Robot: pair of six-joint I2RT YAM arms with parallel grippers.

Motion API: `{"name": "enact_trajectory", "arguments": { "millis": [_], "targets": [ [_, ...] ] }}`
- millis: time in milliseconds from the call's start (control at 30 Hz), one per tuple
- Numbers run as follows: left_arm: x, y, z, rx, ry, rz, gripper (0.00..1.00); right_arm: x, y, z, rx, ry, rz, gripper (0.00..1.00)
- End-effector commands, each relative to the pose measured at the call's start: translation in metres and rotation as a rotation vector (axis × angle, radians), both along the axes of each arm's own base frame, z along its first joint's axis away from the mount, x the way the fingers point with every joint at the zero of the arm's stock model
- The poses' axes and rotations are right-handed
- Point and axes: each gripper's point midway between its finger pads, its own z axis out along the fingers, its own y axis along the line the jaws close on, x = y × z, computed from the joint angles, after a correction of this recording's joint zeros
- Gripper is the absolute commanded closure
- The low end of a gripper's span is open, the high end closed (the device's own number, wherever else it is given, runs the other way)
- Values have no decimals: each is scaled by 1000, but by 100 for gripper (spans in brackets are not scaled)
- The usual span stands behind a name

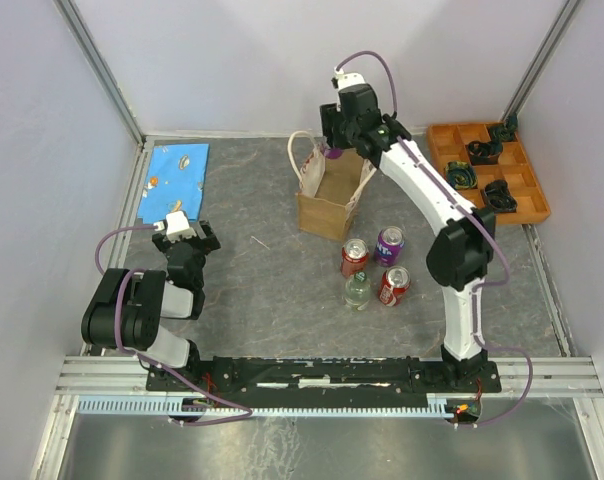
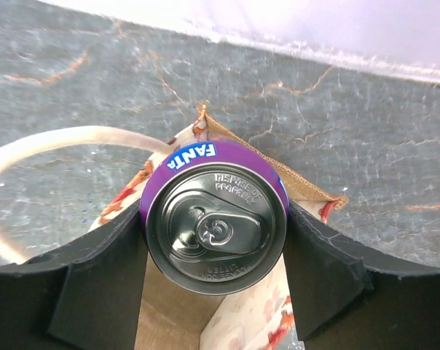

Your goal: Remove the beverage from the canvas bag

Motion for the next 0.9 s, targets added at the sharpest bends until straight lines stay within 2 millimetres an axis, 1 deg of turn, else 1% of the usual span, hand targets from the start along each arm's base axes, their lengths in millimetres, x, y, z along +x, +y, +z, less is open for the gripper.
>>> {"name": "enact_trajectory", "arguments": {
  "millis": [0, 67, 133, 200, 233, 267, 433, 567, 633, 767, 867],
  "targets": [
    [6, 5, 13, 49, -34, 15, 1, -28, 16, 119, 108, -271, 71, 100],
    [6, 5, 13, 49, -33, 16, 1, -49, 23, 130, 88, -303, 100, 100],
    [6, 4, 13, 48, -34, 15, 1, -74, 32, 137, 60, -324, 136, 100],
    [6, 5, 13, 49, -34, 16, 1, -100, 41, 138, 38, -330, 174, 100],
    [6, 5, 13, 48, -35, 16, 1, -116, 49, 136, 33, -328, 203, 100],
    [6, 5, 12, 48, -31, 15, 1, -131, 51, 137, 36, -332, 218, 100],
    [6, 5, 13, 48, -35, 16, 1, -191, 63, 107, 11, -271, 311, 100],
    [6, 5, 13, 48, -35, 15, 1, -227, 63, 80, -6, -202, 352, 100],
    [6, 5, 13, 48, -35, 17, 1, -240, 62, 59, -24, -159, 368, 100],
    [6, 5, 13, 48, -35, 16, 1, -257, 67, 17, -38, -75, 398, 100],
    [6, 4, 13, 48, -33, 15, 1, -266, 74, -7, -48, -35, 420, 100]
  ]
}}
